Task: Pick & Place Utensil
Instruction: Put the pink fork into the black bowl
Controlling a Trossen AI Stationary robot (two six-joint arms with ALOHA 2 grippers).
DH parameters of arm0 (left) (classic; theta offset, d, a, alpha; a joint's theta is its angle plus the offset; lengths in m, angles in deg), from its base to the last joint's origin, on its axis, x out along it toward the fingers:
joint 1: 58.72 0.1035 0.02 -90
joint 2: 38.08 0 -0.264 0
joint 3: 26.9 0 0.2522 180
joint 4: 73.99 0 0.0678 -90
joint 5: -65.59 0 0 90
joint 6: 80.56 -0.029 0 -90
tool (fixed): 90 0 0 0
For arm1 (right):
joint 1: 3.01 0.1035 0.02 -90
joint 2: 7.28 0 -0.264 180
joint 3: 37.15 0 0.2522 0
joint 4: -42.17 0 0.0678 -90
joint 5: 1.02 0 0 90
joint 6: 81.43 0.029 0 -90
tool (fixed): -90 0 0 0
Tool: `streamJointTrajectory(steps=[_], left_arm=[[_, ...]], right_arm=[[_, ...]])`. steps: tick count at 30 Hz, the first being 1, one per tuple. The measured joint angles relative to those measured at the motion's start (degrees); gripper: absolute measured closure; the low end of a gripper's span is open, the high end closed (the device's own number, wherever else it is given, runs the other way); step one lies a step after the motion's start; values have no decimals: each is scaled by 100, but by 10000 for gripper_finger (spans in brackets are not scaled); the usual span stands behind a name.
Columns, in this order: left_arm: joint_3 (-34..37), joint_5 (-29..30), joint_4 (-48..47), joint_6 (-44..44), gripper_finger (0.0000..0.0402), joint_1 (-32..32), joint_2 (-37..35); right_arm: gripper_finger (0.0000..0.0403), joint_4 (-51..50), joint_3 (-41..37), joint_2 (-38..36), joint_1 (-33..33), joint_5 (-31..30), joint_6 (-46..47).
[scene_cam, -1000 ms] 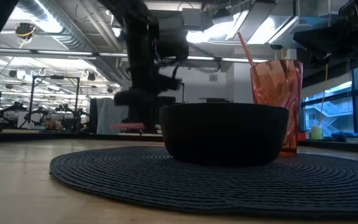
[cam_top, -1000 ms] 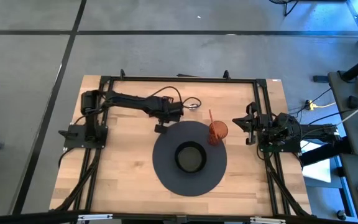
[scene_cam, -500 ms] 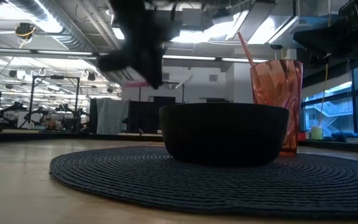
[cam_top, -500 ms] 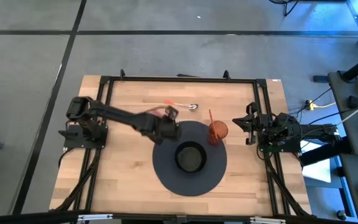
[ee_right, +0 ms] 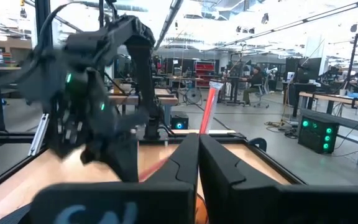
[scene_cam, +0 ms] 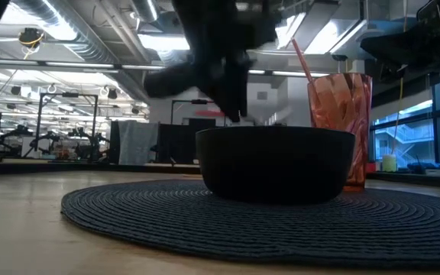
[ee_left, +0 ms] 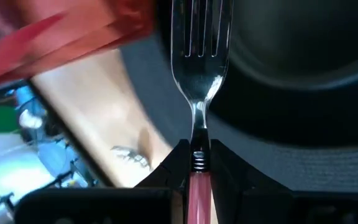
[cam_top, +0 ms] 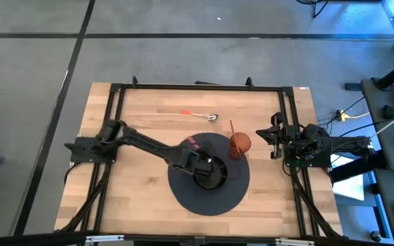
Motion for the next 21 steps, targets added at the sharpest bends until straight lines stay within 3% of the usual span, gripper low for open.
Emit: streamJointTrajectory(steps=[8,14,21], left_arm=[[-487,52,-78,-236,372,37,787],[-549,62,-160,-222,372,16,876],[-556,765,-163,-609,372,-240,857]], right_arm=[[389,-16,0,0,2,-4,-15],[389,-22,0,0,0,-3,0],[389,-22,0,0,0,-4,-35]])
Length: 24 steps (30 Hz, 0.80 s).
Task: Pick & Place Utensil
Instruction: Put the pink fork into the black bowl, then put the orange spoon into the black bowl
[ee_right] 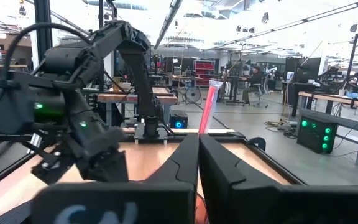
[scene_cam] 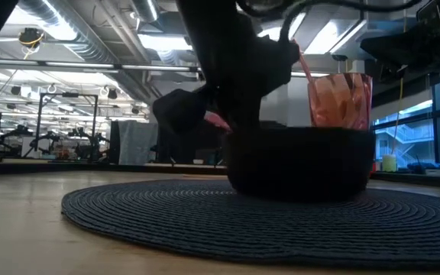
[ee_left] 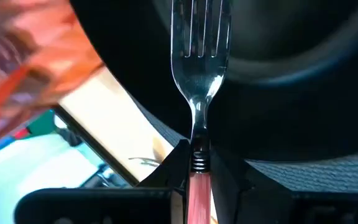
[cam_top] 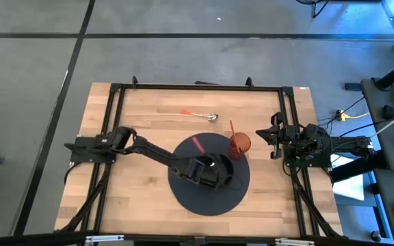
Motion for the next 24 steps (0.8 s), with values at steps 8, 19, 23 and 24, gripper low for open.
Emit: streamJointTrajectory(steps=[8,19,23,24], left_arm=[[0,7,216,-408,372,-211,-3],[0,26,228,-634,331,-225,-3],[0,115,250,-651,320,-226,-3],[0,203,259,-651,318,-230,-3]], right_arm=[[389,-2,0,0,0,0,7],[389,-2,0,0,0,1,-24],[389,-4,0,0,0,2,-26],[389,-4,0,0,0,0,-26]])
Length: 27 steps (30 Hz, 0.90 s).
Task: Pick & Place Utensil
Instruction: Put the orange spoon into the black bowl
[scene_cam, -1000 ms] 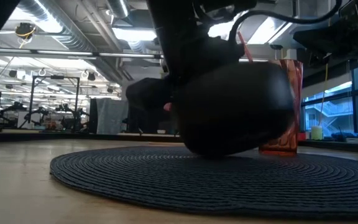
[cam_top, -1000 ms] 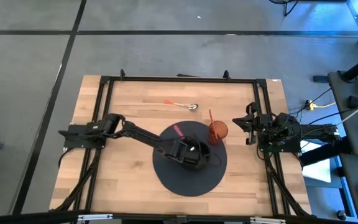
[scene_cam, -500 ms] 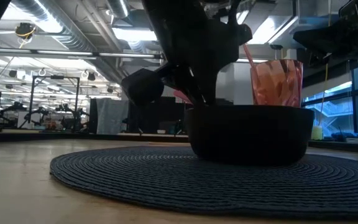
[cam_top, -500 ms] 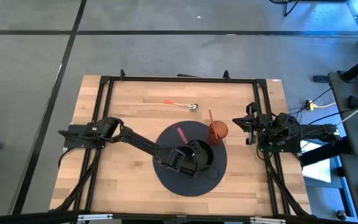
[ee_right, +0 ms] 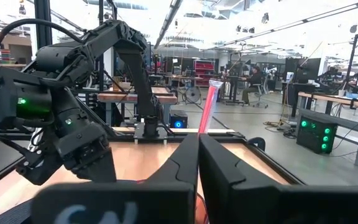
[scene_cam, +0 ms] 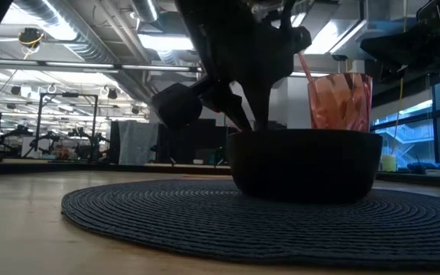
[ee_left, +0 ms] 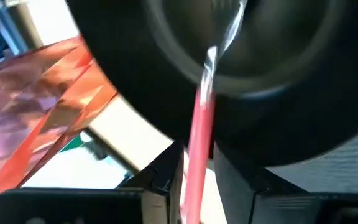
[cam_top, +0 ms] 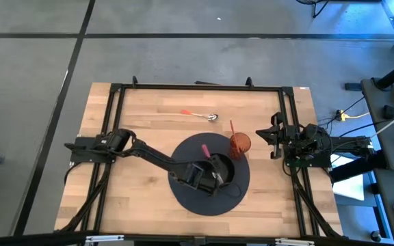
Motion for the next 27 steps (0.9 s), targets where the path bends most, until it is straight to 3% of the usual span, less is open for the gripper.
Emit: streamJointTrajectory(steps=[6,10,12,14,16,20,23,27], left_arm=[[-1,859,-77,-57,320,-117,-94],[-274,1020,-491,380,321,-297,-336],[-402,814,-859,906,321,-320,-609],[-421,230,-1305,1562,321,-218,-1050],[-274,-922,-1310,2236,326,64,-1633],[776,-3131,-216,2886,352,1057,-2990],[1999,-3877,1173,2983,377,1862,-3811],[3223,-4136,3072,2980,398,2992,-4287]], right_arm=[[389,-26,0,0,0,2,0],[389,-41,2,1,2,-1,1],[389,-72,2,2,0,12,7],[389,-91,2,0,1,-4,37],[389,-112,2,2,2,3,81],[389,-129,2,2,2,-3,105],[389,-127,2,2,2,-2,87],[389,-104,2,2,2,-2,-3]])
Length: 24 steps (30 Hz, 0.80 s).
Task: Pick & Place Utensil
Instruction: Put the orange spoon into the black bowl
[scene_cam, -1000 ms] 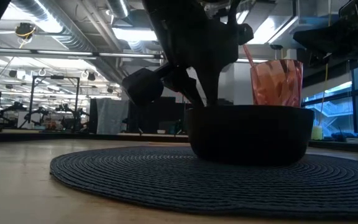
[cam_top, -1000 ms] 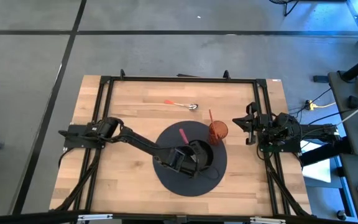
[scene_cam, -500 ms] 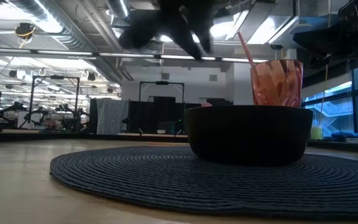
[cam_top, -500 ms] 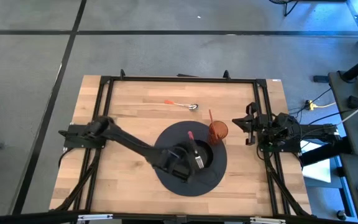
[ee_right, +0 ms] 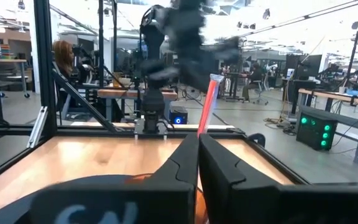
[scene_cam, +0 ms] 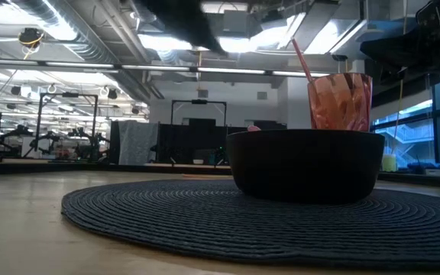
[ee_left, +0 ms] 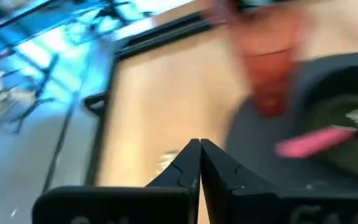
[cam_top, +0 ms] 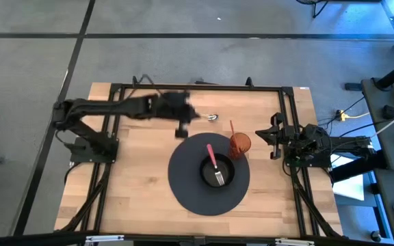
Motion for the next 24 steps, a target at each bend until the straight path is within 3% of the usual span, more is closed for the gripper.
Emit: streamJointTrajectory(steps=[5,10,16,19,24], left_arm=[[115,-1044,317,255,401,1378,522],[121,-1172,166,573,398,2030,1339],[39,-1709,290,59,399,1998,2223],[-355,-1535,216,34,399,1940,2563],[-1164,-1837,-324,167,399,1938,3011]], right_arm=[[389,35,0,0,0,0,-21],[389,38,0,0,0,0,-21],[389,-6,0,0,0,0,-31],[389,-3,0,-1,0,0,-45],[389,-28,0,0,-2,4,-69]])
